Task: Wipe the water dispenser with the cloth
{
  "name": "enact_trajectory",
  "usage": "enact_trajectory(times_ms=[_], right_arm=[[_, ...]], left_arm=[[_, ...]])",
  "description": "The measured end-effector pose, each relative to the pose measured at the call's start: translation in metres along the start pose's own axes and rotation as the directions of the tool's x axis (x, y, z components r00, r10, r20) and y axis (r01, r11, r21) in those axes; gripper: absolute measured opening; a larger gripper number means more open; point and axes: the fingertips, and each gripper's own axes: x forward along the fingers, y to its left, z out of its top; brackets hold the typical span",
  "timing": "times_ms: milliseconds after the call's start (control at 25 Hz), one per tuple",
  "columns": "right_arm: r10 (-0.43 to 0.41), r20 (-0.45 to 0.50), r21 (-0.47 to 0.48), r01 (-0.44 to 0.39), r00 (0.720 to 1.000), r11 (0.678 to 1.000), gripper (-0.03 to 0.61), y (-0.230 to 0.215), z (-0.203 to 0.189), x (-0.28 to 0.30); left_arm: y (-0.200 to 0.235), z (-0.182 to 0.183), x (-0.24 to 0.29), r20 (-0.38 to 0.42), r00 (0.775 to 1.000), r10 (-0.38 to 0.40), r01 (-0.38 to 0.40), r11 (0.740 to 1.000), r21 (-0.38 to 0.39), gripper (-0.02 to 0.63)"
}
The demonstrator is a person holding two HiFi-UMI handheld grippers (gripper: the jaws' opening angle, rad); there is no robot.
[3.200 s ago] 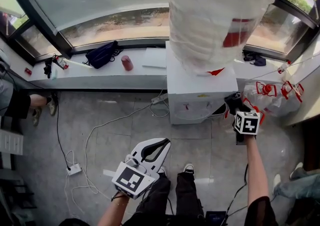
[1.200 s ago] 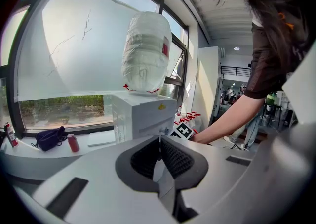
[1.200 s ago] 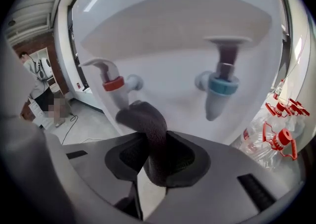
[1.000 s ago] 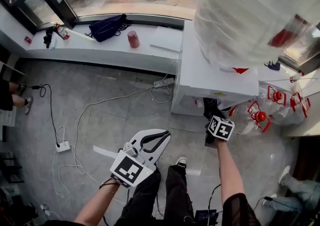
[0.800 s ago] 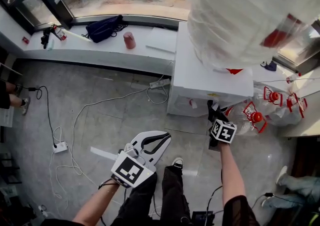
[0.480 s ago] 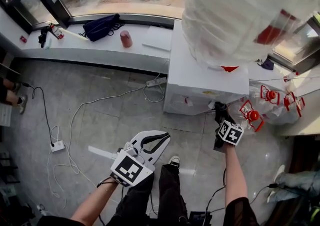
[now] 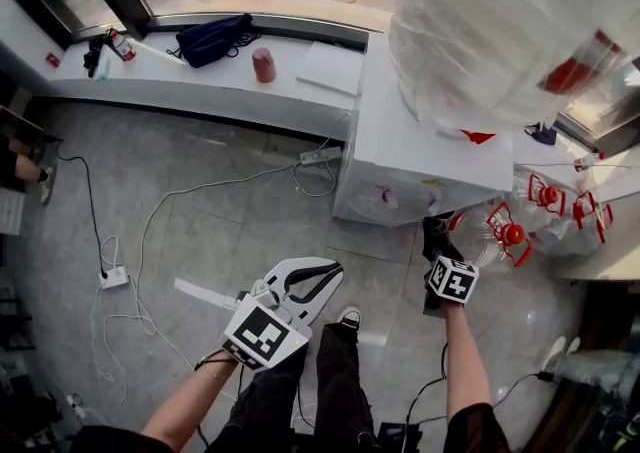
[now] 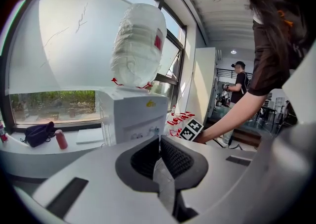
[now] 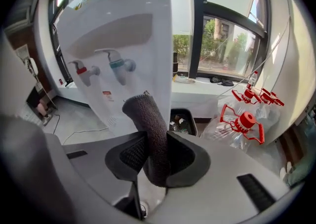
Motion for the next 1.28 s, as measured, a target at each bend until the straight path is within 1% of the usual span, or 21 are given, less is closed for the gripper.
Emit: enact_trajectory(times_ms=[200,360,560,680,760,840,960,1160,1280], right_arm=[[0.088,-0.038,-0.057,-0.09,0.995,0.994,0.106,0.063,-0.011,0.02],[0.161,-0.069,-0.124,-0.168,0.985,0.978,0.106,0.121,-0.02,0.039],[0.227,-0.123,-0.26,-0.252,0.966,0.932,0.106,0.186,-0.036,0.064],[0.25,-0.146,-0.317,-0.285,0.957,0.905,0.107,0.212,-0.044,0.079],[0.256,-0.152,-0.341,-0.294,0.955,0.893,0.106,0.225,-0.045,0.091],[0.257,-0.156,-0.347,-0.296,0.954,0.89,0.106,0.234,-0.045,0.103],[0.24,-0.164,-0.339,-0.283,0.957,0.897,0.107,0.234,-0.043,0.12],[0.184,-0.176,-0.312,-0.232,0.967,0.921,0.107,0.205,-0.041,0.134],[0.184,-0.192,-0.318,-0.239,0.964,0.918,0.11,0.183,-0.043,0.131]], left_arm=[[0.012,-0.008,-0.007,0.005,1.0,0.023,-0.023,1.0,-0.021,0.02],[0.024,-0.021,-0.012,0.005,0.999,0.042,-0.042,0.998,-0.037,0.02],[0.047,-0.045,-0.018,0.004,0.996,0.093,-0.092,0.993,-0.069,0.02],[0.059,-0.061,-0.021,0.004,0.993,0.121,-0.12,0.989,-0.089,0.02],[0.066,-0.071,-0.024,0.002,0.99,0.14,-0.139,0.985,-0.103,0.02],[0.07,-0.083,-0.027,-0.005,0.988,0.156,-0.156,0.981,-0.116,0.02],[0.074,-0.099,-0.03,-0.02,0.985,0.174,-0.175,0.976,-0.131,0.02],[0.076,-0.114,-0.034,-0.044,0.981,0.19,-0.195,0.97,-0.145,0.02],[0.074,-0.114,-0.03,-0.05,0.981,0.185,-0.19,0.971,-0.143,0.02]])
